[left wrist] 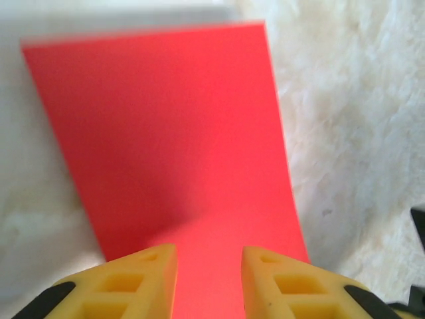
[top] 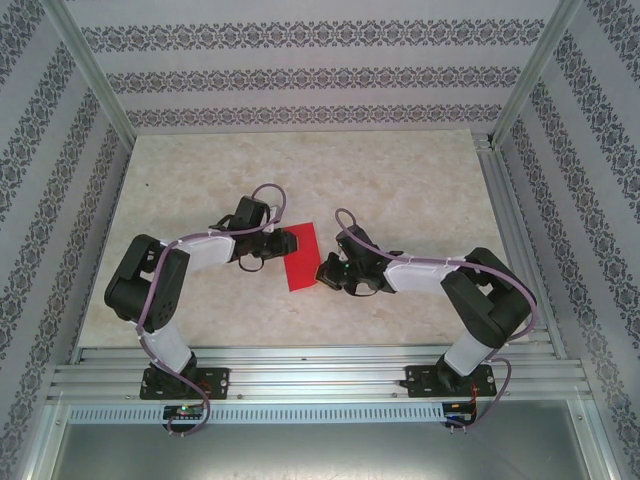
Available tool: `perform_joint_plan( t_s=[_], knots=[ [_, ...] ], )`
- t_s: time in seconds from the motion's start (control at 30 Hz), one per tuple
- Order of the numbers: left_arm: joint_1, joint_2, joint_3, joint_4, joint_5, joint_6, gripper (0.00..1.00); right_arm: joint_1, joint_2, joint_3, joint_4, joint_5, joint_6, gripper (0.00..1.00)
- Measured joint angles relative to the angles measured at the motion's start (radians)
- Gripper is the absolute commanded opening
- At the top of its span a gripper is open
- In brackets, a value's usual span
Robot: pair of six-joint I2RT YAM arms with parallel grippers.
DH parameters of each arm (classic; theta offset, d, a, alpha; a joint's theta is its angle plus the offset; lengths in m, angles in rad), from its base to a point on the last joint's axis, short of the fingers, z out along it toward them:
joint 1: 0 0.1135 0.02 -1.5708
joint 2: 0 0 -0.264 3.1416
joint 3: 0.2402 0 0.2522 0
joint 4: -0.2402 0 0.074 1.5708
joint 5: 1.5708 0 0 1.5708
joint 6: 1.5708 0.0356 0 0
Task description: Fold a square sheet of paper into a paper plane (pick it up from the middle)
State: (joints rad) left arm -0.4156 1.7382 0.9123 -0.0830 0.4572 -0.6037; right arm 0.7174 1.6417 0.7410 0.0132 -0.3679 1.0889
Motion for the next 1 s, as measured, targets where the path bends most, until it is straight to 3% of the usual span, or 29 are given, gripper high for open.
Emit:
perform_joint_plan(
  t_s=[0.17,0.43,1.0],
  knots=[
    [0.0,0.016,0.029,0.0,-0.021,0.008,0.27,0.0,-0.013,0.0,-0.056,-0.001,-0.031,0.01],
    [0.0,0.073,0.03,-0.048,-0.056,0.023,0.23,0.0,-0.019,0.0,-0.064,0.011,-0.033,0.16],
    [0.0,0.085,0.031,-0.049,-0.059,0.027,0.21,0.003,-0.062,-0.019,-0.032,0.05,-0.012,0.02]
  ],
)
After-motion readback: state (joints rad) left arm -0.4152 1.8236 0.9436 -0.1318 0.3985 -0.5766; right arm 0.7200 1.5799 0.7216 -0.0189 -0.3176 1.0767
